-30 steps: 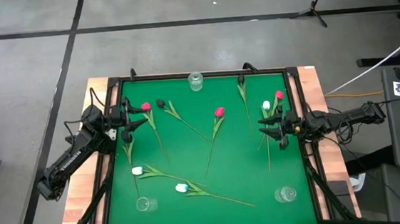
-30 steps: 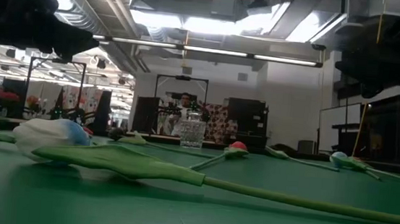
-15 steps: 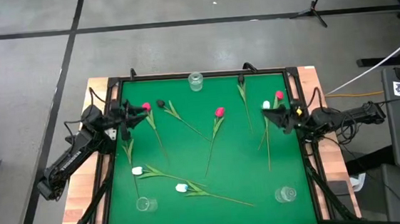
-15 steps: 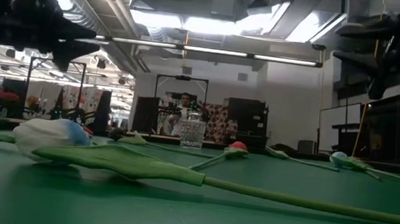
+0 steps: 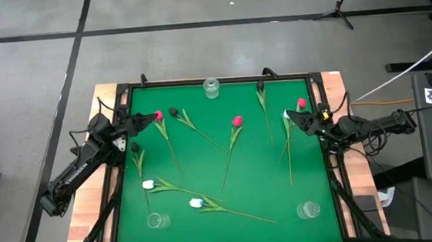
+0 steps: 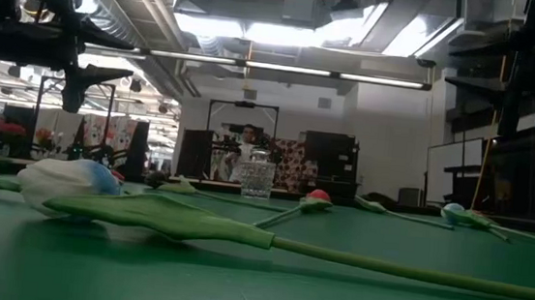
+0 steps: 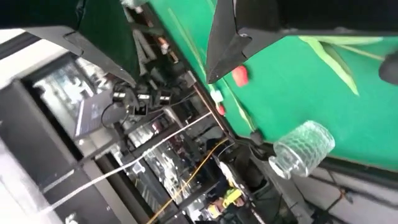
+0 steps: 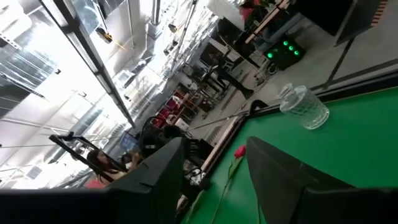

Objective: Sort flowers into vase by color
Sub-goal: Put the bottom black flower into the bottom left transparent vase

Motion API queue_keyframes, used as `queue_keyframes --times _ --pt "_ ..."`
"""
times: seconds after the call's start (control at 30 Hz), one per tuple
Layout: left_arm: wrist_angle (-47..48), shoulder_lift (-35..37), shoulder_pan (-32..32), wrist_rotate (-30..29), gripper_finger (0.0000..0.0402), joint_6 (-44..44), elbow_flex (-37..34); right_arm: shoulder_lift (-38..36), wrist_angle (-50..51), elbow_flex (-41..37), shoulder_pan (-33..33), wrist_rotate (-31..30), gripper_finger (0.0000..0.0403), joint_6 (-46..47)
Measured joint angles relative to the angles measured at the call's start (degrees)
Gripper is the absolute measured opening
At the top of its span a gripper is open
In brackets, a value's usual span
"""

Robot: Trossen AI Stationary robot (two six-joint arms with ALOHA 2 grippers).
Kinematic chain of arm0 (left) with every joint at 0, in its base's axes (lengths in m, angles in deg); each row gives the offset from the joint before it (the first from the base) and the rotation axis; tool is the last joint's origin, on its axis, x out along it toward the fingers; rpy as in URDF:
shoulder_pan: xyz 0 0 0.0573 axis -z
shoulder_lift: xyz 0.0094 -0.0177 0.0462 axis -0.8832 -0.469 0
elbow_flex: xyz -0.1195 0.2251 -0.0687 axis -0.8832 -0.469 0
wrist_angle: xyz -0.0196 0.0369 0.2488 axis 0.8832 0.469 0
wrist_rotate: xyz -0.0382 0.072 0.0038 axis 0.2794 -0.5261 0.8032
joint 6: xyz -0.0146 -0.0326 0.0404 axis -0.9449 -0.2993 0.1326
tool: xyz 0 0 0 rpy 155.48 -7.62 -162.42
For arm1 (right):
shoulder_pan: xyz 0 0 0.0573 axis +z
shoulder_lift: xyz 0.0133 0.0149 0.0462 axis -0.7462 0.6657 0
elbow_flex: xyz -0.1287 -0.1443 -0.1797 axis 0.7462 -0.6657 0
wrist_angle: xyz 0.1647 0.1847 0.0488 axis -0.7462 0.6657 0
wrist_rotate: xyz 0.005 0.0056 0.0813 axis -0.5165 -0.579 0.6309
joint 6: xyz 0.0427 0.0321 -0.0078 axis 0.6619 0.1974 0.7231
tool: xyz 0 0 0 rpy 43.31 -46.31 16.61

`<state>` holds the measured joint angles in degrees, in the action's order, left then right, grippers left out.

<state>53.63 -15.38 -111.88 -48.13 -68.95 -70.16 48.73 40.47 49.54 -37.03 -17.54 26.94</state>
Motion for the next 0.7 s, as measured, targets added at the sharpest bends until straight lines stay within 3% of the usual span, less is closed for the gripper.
queue_keyframes --times 0.23,0.4,0.53,0.7 --pt "-1.8 -0.3 0.0 -3.6 0.0182 -6.5 0.0 0.0 2.2 0.0 0.0 0.4 0.0177 0.0" --pt "-5.4 -0.2 2.1 2.9 0.0182 -8.9 4.4 0.0 3.2 0.0 0.0 1.0 0.0177 -0.2" --pt "0.1 -2.0 3.8 2.6 0.0182 -7.1 11.7 0.0 4.6 0.0 0.0 0.8 0.0177 -0.2" --pt "12.4 -9.2 5.9 2.6 0.0182 -3.0 22.8 0.0 4.7 0.0 0.0 0.8 0.0177 -0.2"
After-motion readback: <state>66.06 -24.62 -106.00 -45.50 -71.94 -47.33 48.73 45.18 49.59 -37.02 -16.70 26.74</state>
